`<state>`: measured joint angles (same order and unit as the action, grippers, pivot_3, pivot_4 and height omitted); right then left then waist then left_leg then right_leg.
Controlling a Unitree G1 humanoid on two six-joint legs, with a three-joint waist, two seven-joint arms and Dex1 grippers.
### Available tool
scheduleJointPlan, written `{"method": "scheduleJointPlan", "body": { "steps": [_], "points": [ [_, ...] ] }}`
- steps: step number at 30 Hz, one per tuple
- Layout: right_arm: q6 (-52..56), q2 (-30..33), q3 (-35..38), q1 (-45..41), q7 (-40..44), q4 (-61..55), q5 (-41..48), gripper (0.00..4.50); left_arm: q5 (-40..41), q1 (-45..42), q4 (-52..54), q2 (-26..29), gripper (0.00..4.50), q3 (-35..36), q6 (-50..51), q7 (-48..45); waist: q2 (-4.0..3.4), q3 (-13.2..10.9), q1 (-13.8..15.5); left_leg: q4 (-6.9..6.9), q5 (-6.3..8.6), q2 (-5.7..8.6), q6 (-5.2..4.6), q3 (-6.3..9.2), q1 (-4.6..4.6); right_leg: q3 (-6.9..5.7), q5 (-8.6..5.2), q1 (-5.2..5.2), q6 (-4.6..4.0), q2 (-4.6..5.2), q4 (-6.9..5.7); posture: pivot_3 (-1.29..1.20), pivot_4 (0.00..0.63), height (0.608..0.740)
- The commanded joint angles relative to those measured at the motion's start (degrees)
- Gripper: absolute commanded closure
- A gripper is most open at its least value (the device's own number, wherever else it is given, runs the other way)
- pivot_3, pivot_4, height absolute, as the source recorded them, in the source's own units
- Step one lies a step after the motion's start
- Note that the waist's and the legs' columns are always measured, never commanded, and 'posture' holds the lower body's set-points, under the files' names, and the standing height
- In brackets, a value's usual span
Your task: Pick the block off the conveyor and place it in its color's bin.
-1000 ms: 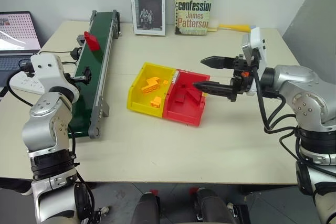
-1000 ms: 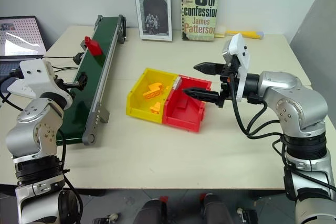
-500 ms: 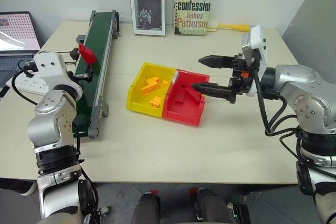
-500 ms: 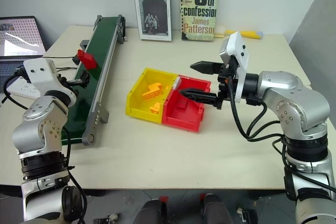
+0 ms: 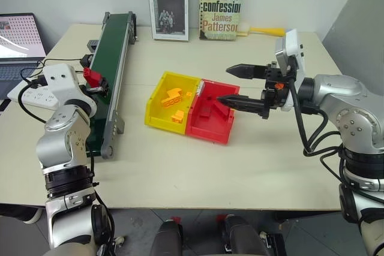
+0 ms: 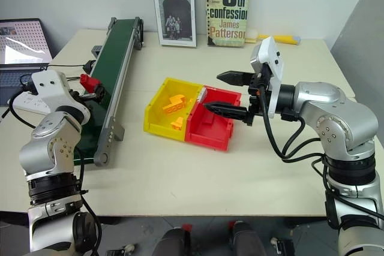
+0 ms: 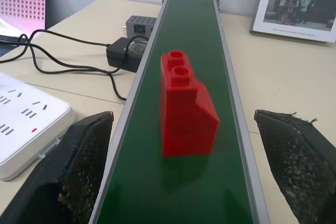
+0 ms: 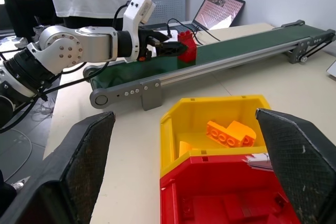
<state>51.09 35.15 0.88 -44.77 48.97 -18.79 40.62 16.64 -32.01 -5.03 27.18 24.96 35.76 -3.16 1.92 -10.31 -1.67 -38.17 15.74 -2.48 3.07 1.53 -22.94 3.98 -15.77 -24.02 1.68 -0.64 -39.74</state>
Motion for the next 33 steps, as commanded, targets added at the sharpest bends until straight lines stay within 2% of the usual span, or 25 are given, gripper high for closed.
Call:
{"method": "scheduleJointPlan", "body": {
  "steps": [1,6,10,13,18,21,26,33],
  "points": [
    [-0.1,0.9,1.8,-1.3,-0.4,-1.7,1.3,0.0,0.7,0.6,1.7,-0.2,0.73,0.8,1.1,0.5,0.0,0.0,0.0,0.0,0.0,0.0,0.0,0.0,0.0,0.0,0.0,0.0,0.0,0.0,0.0,0.0,0.15,0.74],
    [-0.5,1.2,1.6,-1.5,-0.5,-1.0,1.2,0.0,1.8,1.3,4.2,-1.4,1.62,2.4,4.8,3.0,0.0,0.0,0.0,0.0,0.0,0.0,0.0,0.01,0.0,0.0,0.0,0.0,0.0,0.0,0.0,0.0,0.15,0.74],
    [-0.5,1.4,1.7,-1.5,-0.7,-0.9,1.2,0.0,2.2,2.5,9.2,-2.3,2.56,2.1,7.4,4.3,0.0,0.0,0.0,0.0,0.0,0.0,0.0,0.02,-0.02,-0.01,0.0,0.0,0.0,0.0,0.0,0.0,0.15,0.74],
    [-0.5,1.5,1.9,-1.4,-0.9,-0.9,1.4,0.0,2.3,2.7,11.7,-2.2,2.97,2.0,8.9,4.5,0.0,0.0,0.0,0.0,0.0,0.0,0.0,0.02,-0.02,-0.01,0.0,0.0,0.0,0.01,0.0,0.0,0.15,0.74],
    [-0.9,2.0,1.8,-1.1,-1.2,-0.9,0.6,0.0,1.4,1.2,12.4,-0.7,2.97,0.7,9.7,3.5,0.0,0.0,0.0,0.0,0.0,0.01,0.0,0.01,0.0,0.0,0.0,0.0,0.0,0.0,-0.01,0.0,0.15,0.74],
    [-1.7,5.3,-0.2,-0.4,-0.3,-1.8,-2.4,0.0,1.5,-1.7,11.3,1.8,2.97,-3.2,9.3,-1.3,0.0,0.0,0.0,0.0,0.0,0.01,0.0,0.02,-0.02,-0.01,0.0,0.0,0.0,0.0,0.01,0.0,0.15,0.74],
    [-1.0,11.3,-1.8,2.2,0.2,-4.2,-5.6,0.0,3.4,-5.9,10.9,5.3,2.97,-14.7,9.1,-16.1,0.0,0.0,0.4,0.04,0.0,0.06,0.01,0.04,-0.03,-0.06,0.0,0.07,0.0,0.01,0.2,0.0,0.15,0.74],
    [7.6,16.1,6.0,9.6,-3.6,-14.3,0.0,0.0,4.2,-13.2,5.8,2.9,2.97,-32.2,4.5,-38.4,-0.01,0.0,0.4,0.07,-0.01,0.09,0.02,0.03,-0.13,-0.06,0.0,0.03,0.0,0.02,0.32,0.0,0.15,0.74]
  ]
}}
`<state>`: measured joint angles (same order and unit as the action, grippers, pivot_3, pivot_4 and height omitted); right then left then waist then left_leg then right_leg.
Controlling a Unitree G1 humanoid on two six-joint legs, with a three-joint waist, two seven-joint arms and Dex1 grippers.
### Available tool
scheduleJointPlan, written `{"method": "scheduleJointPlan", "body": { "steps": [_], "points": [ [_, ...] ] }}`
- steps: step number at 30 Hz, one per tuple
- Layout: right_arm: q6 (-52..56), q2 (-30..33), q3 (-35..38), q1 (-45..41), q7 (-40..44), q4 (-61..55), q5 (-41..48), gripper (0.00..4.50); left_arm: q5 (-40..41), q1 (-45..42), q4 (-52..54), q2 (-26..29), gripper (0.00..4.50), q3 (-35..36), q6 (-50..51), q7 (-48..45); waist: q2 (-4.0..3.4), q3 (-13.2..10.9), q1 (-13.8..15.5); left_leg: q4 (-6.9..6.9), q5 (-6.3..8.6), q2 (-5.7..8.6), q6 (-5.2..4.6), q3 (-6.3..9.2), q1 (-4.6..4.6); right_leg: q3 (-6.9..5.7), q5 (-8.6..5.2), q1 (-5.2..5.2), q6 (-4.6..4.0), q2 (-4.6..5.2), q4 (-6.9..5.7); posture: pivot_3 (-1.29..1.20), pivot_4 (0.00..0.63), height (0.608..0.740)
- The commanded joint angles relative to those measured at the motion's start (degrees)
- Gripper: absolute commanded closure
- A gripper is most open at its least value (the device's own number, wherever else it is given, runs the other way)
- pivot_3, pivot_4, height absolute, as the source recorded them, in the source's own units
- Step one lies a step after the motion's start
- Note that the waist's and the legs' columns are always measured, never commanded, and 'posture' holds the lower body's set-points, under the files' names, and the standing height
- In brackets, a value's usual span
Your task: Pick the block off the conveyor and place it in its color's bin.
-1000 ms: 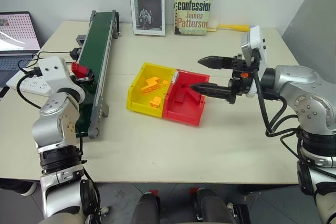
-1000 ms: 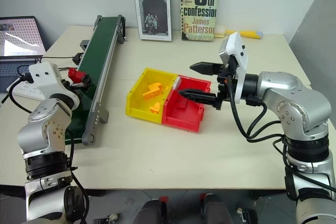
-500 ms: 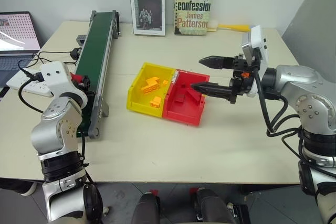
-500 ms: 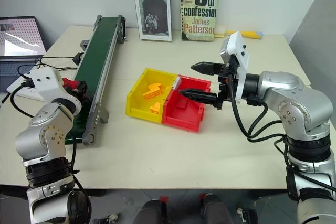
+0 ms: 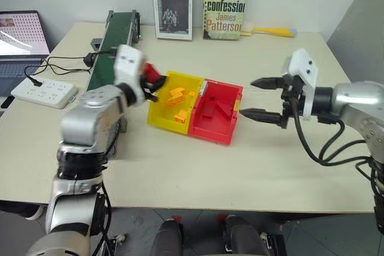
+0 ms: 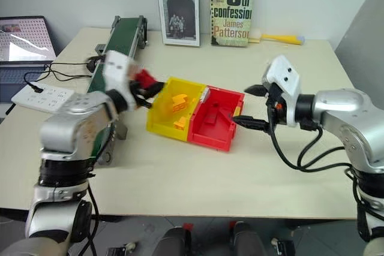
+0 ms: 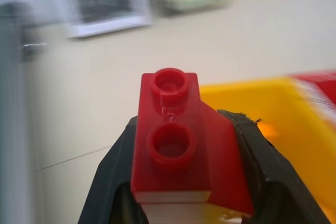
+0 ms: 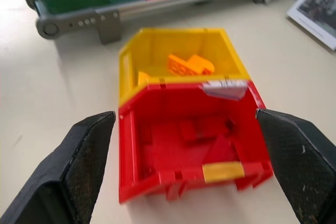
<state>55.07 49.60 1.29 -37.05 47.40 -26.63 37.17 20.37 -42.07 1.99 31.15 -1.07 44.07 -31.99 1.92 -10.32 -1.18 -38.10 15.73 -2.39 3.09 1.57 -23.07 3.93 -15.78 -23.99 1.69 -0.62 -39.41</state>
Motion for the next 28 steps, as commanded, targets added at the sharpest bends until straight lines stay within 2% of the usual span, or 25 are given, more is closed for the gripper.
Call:
{"method": "scheduleJointPlan", "body": {
  "steps": [1,4,6,9,11,16,21,25,28],
  "points": [
    [4.9,1.6,6.7,2.7,-3.2,-7.7,4.2,0.0,-0.4,-3.9,-3.0,-1.5,2.97,-8.1,-5.6,-12.1,0.0,0.0,-0.2,0.0,0.0,0.0,-0.01,-0.04,0.01,0.03,0.0,0.0,0.0,-0.01,-0.01,0.0,0.15,0.74],
    [7.4,1.1,9.1,4.7,-6.1,-10.6,6.1,0.0,-2.5,-5.8,-7.9,-2.7,2.97,-11.8,-9.9,-17.1,0.0,0.0,-0.8,0.0,0.01,-0.01,-0.02,-0.1,0.1,0.13,0.0,0.02,0.0,-0.06,-0.05,0.0,0.15,0.74],
    [8.5,1.1,10.4,6.1,-7.8,-12.2,7.1,0.0,-3.9,-7.1,-11.2,-3.6,2.27,-13.6,-12.7,-19.6,-0.01,0.0,-0.9,0.01,0.02,-0.04,-0.04,-0.1,0.15,0.15,0.0,0.03,0.0,-0.13,-0.09,0.0,0.15,0.74],
    [10.1,0.8,11.8,7.2,-10.2,-13.8,8.4,0.0,-5.9,-9.1,-16.4,-4.6,1.76,-14.7,-16.6,-22.6,-0.02,0.0,-0.8,0.01,0.02,-0.06,-0.04,-0.08,0.12,0.15,-0.01,0.02,0.01,-0.18,-0.09,0.0,0.15,0.74],
    [10.7,0.8,12.5,7.7,-11.2,-14.4,9.4,0.0,-6.3,-10.1,-18.7,-5.3,1.24,-14.4,-18.2,-24.1,-0.02,0.0,-0.6,-0.01,0.02,-0.05,-0.04,-0.08,0.08,0.15,-0.01,0.02,0.01,-0.17,-0.05,0.0,0.15,0.74],
    [10.4,1.3,12.8,8.6,-12.4,-14.2,10.1,0.0,-5.4,-11.6,-19.2,-5.1,0.14,-12.6,-17.7,-27.2,-0.02,0.0,-0.5,0.0,0.03,-0.04,-0.05,-0.07,0.03,0.14,-0.01,0.02,0.01,-0.16,0.02,0.0,0.15,0.74],
    [5.2,3.9,9.5,8.0,-8.2,-9.2,6.5,0.0,-5.5,-11.0,-15.6,3.0,0.04,-9.5,-14.2,-29.5,-0.02,0.0,-1.0,0.01,0.03,-0.06,-0.06,-0.09,0.09,0.17,-0.01,0.0,0.01,-0.18,-0.04,0.0,0.15,0.74],
    [-1.8,5.3,3.8,5.2,-2.1,-2.0,1.9,0.0,-3.5,-5.5,-9.0,14.9,0.04,-4.3,-10.3,-33.6,-0.06,0.0,-1.7,0.05,0.03,-0.11,-0.06,-0.12,0.11,0.18,-0.01,-0.03,0.01,-0.21,-0.04,0.0,0.15,0.74],
    [-5.2,4.6,1.5,3.4,0.5,1.8,-0.2,0.0,-2.5,-1.2,-5.4,19.6,0.04,-0.8,-8.6,-33.8,-0.06,0.0,-1.7,0.06,0.03,-0.14,-0.06,-0.09,0.08,0.13,-0.01,-0.04,0.02,-0.2,-0.03,0.0,0.15,0.74]
  ]
}}
